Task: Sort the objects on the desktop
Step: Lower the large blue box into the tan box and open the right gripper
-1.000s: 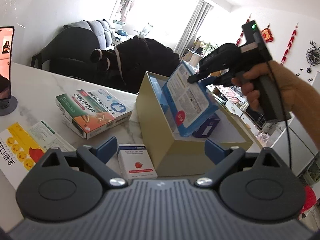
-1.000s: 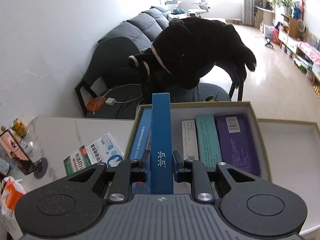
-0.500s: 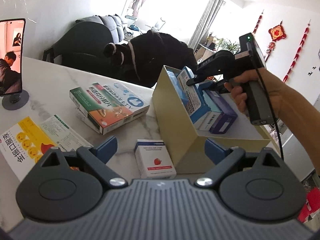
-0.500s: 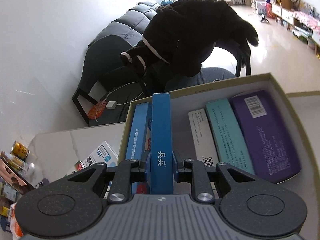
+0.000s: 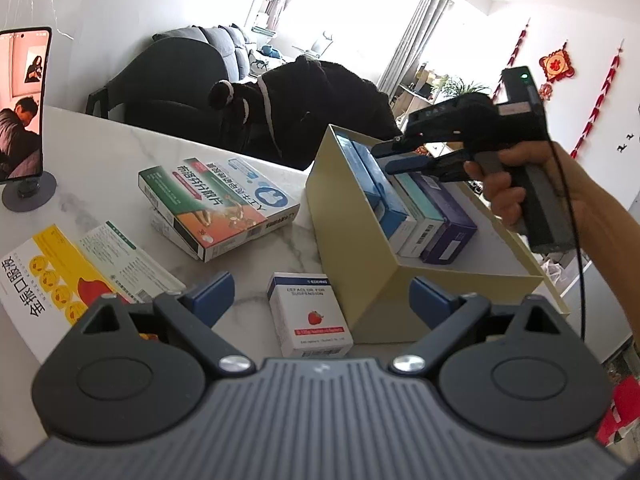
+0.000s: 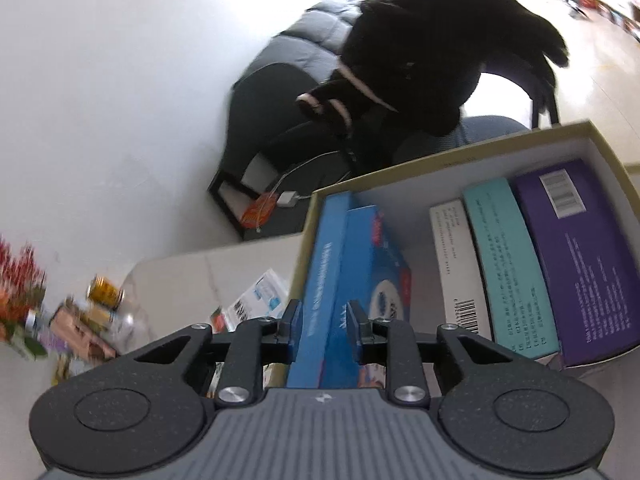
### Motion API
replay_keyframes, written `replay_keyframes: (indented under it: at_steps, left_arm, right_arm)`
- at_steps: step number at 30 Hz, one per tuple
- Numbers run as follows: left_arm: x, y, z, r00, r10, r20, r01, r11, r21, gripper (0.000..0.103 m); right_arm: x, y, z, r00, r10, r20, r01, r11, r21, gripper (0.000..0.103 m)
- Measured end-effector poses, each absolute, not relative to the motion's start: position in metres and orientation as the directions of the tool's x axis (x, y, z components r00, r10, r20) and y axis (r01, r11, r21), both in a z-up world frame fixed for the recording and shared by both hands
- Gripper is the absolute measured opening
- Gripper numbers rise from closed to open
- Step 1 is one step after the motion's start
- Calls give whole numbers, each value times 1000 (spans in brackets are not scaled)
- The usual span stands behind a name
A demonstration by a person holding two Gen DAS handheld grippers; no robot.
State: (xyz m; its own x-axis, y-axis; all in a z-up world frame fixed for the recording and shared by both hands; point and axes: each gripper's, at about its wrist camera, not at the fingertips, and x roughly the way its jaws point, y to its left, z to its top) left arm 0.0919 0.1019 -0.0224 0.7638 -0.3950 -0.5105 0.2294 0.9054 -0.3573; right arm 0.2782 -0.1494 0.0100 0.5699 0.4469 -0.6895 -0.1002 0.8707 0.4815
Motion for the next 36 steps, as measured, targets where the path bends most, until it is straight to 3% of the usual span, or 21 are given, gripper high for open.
replay_keyframes:
  at_steps: [9, 23, 36]
  left_arm:
    - [88, 105, -25, 769, -387, -509, 215, 906, -364, 96]
    - [95, 95, -29, 762, -373, -530, 206, 915, -348, 96]
    - [107, 94, -33, 755, -349, -555, 183, 925, -333, 96]
  right_arm:
    - [244, -133, 18, 493, 456, -741, -363, 882, 300, 47]
    - [233, -107, -10, 453, 392, -800, -625, 780, 28, 44]
    - [253, -107, -15, 464, 434, -772, -693, 721, -10, 44]
